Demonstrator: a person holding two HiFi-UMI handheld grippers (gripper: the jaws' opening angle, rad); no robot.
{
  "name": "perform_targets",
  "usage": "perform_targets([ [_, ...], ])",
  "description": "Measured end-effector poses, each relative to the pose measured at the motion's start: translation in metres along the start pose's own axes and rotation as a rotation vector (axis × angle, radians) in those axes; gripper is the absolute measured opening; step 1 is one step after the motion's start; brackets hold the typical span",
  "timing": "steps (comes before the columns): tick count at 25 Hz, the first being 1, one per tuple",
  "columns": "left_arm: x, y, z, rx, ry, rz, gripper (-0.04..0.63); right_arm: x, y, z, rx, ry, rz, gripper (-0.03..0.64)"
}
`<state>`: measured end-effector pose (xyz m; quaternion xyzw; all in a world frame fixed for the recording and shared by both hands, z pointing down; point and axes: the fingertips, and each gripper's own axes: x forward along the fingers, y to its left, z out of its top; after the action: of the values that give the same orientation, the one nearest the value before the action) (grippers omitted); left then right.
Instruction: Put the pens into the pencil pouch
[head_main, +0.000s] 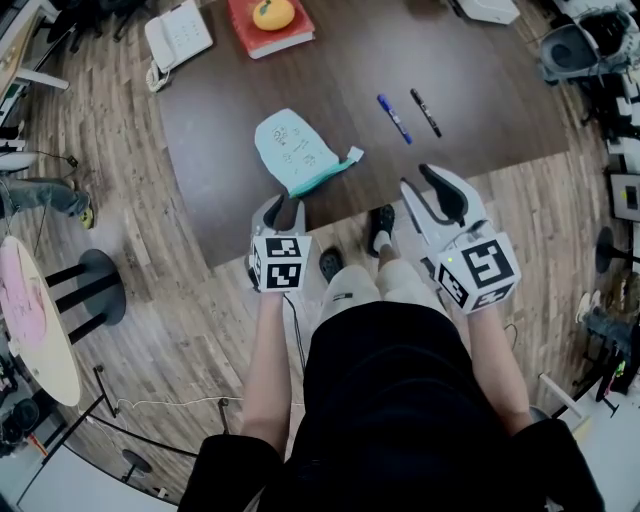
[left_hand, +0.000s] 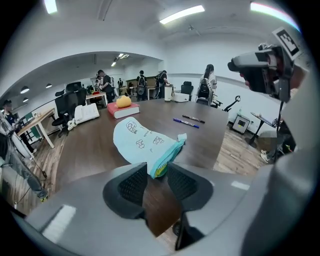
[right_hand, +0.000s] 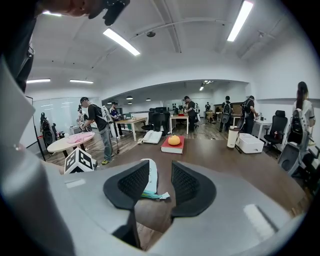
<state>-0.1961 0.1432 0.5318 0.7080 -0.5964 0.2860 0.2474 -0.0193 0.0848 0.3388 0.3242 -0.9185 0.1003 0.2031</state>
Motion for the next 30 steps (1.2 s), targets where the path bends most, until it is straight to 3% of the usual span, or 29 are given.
perform_targets([
  [8, 0.021, 0.003, -0.019, -0.03, 0.052, 0.005, 0.124, 0.003, -0.008, -0.006, -0.001, 0.03, 0.0, 0.121],
  [30, 0.048, 0.009, -0.013, -0.124, 0.062, 0.041, 0.089, 0.013, -0.031, -0.021, 0.019, 0.08, 0.018, 0.121],
])
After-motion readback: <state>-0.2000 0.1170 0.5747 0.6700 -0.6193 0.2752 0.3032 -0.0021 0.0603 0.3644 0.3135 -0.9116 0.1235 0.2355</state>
